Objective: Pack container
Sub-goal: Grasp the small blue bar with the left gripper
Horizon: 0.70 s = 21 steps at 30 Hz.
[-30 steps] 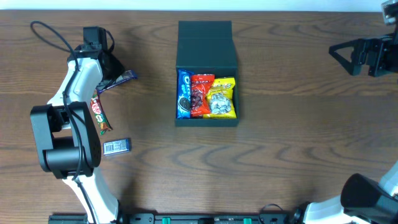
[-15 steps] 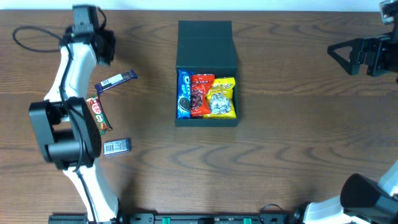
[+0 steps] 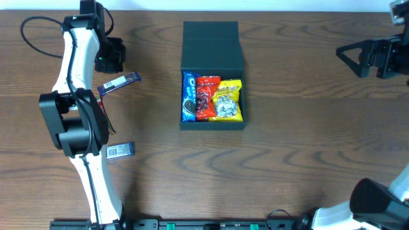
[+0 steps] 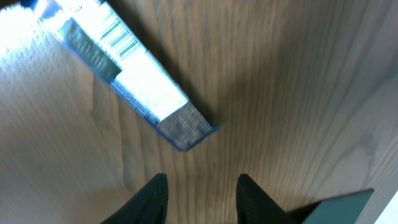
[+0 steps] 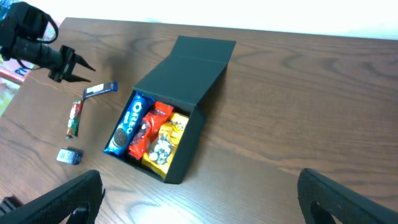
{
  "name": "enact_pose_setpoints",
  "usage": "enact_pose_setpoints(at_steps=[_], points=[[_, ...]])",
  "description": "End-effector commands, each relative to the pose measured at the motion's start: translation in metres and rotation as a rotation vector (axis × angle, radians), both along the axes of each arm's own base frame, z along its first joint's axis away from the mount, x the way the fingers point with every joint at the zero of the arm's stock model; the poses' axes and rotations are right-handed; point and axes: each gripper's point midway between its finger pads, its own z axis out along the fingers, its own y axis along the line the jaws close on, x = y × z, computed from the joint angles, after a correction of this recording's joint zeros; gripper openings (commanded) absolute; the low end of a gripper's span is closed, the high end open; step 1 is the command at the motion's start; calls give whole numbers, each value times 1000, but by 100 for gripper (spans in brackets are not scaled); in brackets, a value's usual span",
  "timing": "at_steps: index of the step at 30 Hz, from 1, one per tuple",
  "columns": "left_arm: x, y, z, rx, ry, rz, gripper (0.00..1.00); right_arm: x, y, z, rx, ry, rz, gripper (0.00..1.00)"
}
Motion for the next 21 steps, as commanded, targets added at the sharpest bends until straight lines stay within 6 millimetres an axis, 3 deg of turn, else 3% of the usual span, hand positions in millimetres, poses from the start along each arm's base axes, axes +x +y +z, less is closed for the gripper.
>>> enact_pose_setpoints(at_steps=[1,2,3,4,6,9,11,15,17,21], points=[[4,-12,8,-71,-15,6,43,0,5,0,11,-2,21,99],[2,-12,8,-71,-10,2,41,0,5,0,11,-2,21,99],[-2,-12,7,-68,7,4,51,0,5,0,11,-2,21,99],[-4,-12,7,-69,16,6,52,0,5,0,11,-2,21,99],[-2,-11,7,-72,15,29,48,0,5,0,13,1,21,99],[-5,-2,5,-20,30,40,27,-1,6,-1,14,5,20,99],[-12,7,2,27,64,88,24,-1,6,-1,15,7,20,99],[-28,19,-1,79,144,216,33,-2,6,-1,17,10,20,99],[-30,22,-1,94,154,251,44,-2,6,-1,17,10,20,99],[-31,24,-5,100,166,286,49,-2,6,-1,17,10,20,99]])
